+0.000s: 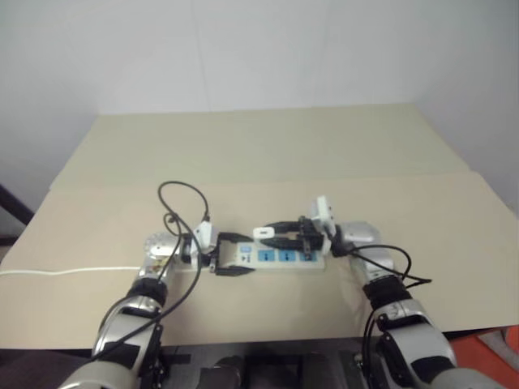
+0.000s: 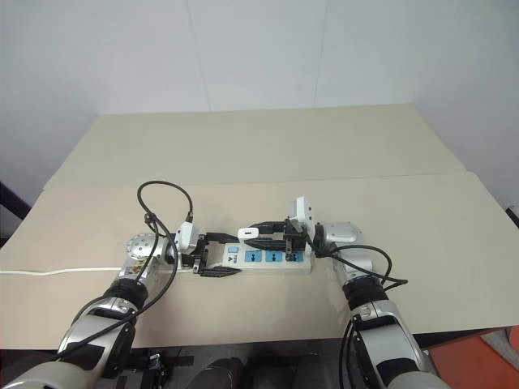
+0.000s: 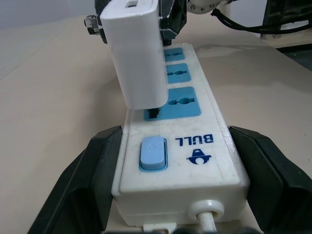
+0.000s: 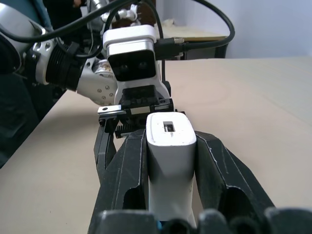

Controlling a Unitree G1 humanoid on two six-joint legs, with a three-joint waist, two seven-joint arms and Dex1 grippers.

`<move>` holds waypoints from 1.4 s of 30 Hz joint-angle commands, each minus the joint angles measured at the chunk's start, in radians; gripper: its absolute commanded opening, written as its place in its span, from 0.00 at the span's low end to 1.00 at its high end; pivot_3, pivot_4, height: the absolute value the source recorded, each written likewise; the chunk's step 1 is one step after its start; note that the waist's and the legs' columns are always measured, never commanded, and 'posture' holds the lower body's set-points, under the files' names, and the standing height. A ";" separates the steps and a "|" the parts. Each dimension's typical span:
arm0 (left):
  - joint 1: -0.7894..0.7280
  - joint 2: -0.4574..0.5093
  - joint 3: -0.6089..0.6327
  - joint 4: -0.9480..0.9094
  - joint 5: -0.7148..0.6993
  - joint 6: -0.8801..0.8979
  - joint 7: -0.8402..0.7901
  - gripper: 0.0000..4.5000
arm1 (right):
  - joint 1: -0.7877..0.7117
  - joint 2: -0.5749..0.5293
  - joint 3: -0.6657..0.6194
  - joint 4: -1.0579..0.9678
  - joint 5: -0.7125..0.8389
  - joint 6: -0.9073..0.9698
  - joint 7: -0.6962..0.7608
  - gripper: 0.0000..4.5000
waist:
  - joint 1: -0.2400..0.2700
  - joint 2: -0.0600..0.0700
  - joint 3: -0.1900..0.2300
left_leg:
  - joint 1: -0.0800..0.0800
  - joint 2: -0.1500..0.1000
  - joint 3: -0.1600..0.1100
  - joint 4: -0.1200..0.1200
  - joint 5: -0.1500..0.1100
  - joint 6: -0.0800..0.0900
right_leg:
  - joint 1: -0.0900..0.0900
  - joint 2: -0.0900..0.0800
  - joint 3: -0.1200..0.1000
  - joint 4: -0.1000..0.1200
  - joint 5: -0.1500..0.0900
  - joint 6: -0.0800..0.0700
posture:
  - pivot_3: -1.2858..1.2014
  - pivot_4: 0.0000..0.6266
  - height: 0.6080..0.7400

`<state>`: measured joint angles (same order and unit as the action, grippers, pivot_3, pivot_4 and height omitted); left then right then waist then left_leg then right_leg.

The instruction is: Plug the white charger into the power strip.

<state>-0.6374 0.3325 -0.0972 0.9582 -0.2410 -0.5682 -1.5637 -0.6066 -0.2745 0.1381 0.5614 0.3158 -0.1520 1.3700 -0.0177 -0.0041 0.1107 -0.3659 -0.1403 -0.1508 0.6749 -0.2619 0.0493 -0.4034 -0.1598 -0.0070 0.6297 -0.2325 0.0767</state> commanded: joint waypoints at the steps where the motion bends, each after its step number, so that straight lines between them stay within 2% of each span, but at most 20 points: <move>1: -0.004 -0.001 -0.021 0.009 0.042 -0.008 -0.008 0.72 | 0.015 -0.025 0.031 0.052 -0.070 0.060 -0.038 0.25 | 0.000 0.000 -0.001 | 0.000 0.000 0.000 0.000 0.000 0.000 | 0.000 0.000 0.000 0.000 0.000 0.000 | 0.52 0.24 1.00; 11: -0.005 -0.001 -0.018 0.016 0.046 -0.013 -0.006 0.72 | 0.003 -0.039 0.032 0.082 -0.067 0.112 -0.052 0.25 | 0.001 -0.002 -0.003 | 0.002 0.000 0.000 -0.002 0.000 0.000 | 0.001 0.000 0.001 0.000 0.000 0.000 | 0.52 0.24 1.00; 18: -0.009 0.001 -0.017 0.018 0.045 -0.013 -0.009 0.72 | 0.015 -0.046 0.026 0.082 -0.067 0.105 -0.051 0.25 | 0.002 -0.004 -0.006 | 0.004 0.000 0.000 -0.004 0.000 0.000 | 0.002 0.000 0.001 0.000 0.000 0.000 | 0.52 0.24 1.00; 20: -0.009 0.001 -0.017 0.018 0.045 -0.012 -0.009 0.72 | 0.029 -0.043 0.017 0.083 -0.065 0.049 -0.047 0.25 | 0.003 -0.004 -0.006 | 0.005 0.000 0.000 -0.005 0.000 0.000 | 0.002 0.000 0.001 0.000 0.000 0.000 | 0.52 0.24 1.00; 22: -0.010 0.001 -0.017 0.019 0.046 -0.014 -0.009 0.72 | 0.023 -0.053 0.023 0.077 -0.054 0.136 -0.041 0.25 | 0.003 -0.004 -0.006 | 0.005 0.000 0.000 -0.006 0.000 0.000 | 0.002 0.000 0.001 -0.001 0.000 0.000 | 0.52 0.24 1.00; 27: -0.012 0.001 -0.017 0.019 0.047 -0.015 -0.009 0.72 | 0.039 -0.056 0.018 0.083 -0.058 0.056 -0.039 0.25 | 0.005 -0.005 -0.007 | 0.007 0.000 0.000 -0.008 0.000 0.000 | 0.002 0.000 0.002 -0.002 0.000 0.000 | 0.52 0.24 1.00; 42: -0.009 0.001 -0.015 0.017 0.050 -0.013 -0.007 0.72 | 0.062 -0.070 0.015 0.095 -0.056 0.050 -0.044 0.25 | 0.007 -0.005 -0.007 | 0.011 0.000 0.000 -0.011 0.000 0.000 | 0.007 0.000 0.001 -0.004 0.000 0.001 | 0.52 0.24 1.00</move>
<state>-0.6463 0.3253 -0.0983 0.9799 -0.2227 -0.5682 -1.5585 -0.5983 -0.2888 0.1437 0.5727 0.3335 -0.1277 1.3535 -0.0103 -0.0088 0.1038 -0.3545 -0.1404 -0.1512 0.6634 -0.2619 0.0492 -0.3958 -0.1595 -0.0055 0.6254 -0.2330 0.0774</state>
